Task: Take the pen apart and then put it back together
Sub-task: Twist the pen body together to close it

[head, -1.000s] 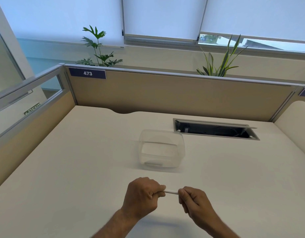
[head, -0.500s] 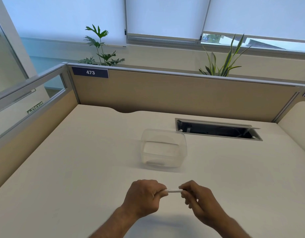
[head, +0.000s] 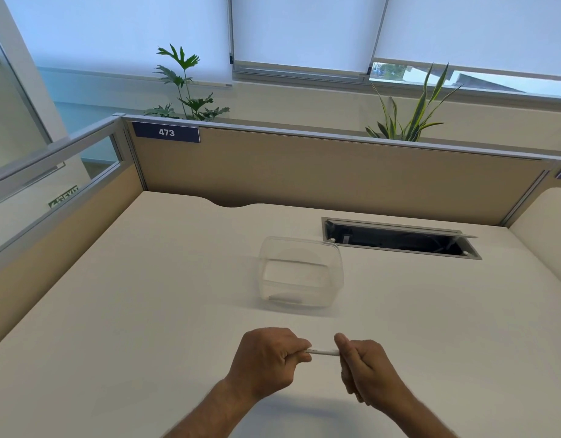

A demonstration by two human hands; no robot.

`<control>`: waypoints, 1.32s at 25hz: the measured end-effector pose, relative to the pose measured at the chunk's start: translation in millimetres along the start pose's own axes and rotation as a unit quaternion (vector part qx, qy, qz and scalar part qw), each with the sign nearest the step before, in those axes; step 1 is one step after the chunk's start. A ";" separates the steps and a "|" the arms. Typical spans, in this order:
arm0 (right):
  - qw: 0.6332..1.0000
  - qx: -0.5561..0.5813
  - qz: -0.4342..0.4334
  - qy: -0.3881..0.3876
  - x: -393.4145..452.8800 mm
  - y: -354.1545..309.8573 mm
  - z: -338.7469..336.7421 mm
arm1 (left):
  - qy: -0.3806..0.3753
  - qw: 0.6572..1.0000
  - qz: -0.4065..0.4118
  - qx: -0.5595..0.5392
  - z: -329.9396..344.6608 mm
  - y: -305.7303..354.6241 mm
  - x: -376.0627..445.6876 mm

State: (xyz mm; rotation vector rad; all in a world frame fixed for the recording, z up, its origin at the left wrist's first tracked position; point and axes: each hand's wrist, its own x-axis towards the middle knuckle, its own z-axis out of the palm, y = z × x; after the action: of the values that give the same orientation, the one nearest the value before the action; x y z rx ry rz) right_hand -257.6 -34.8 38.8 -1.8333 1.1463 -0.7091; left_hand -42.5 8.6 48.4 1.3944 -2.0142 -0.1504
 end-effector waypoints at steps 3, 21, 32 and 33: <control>1.000 0.014 -0.017 0.005 0.1 2.8 -3.9 | -0.018 1.000 -0.017 0.008 0.5 -0.3 -2.1; 0.994 -0.023 -0.096 0.043 -2.7 4.4 0.2 | -0.027 1.000 0.012 0.010 3.2 -1.6 -0.3; 0.987 -0.061 -0.142 0.041 0.3 3.1 -10.0 | -0.065 0.996 -0.058 -0.008 2.4 -2.1 2.4; 0.984 -0.080 -0.151 0.042 0.1 3.4 -10.9 | -0.076 0.995 -0.064 -0.010 2.1 -1.8 2.8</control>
State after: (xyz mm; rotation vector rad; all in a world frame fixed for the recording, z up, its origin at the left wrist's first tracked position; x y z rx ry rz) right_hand -267.8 -39.6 41.1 -2.1597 1.0129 -0.8938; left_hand -42.9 4.9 47.3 1.5416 -2.0387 -0.3417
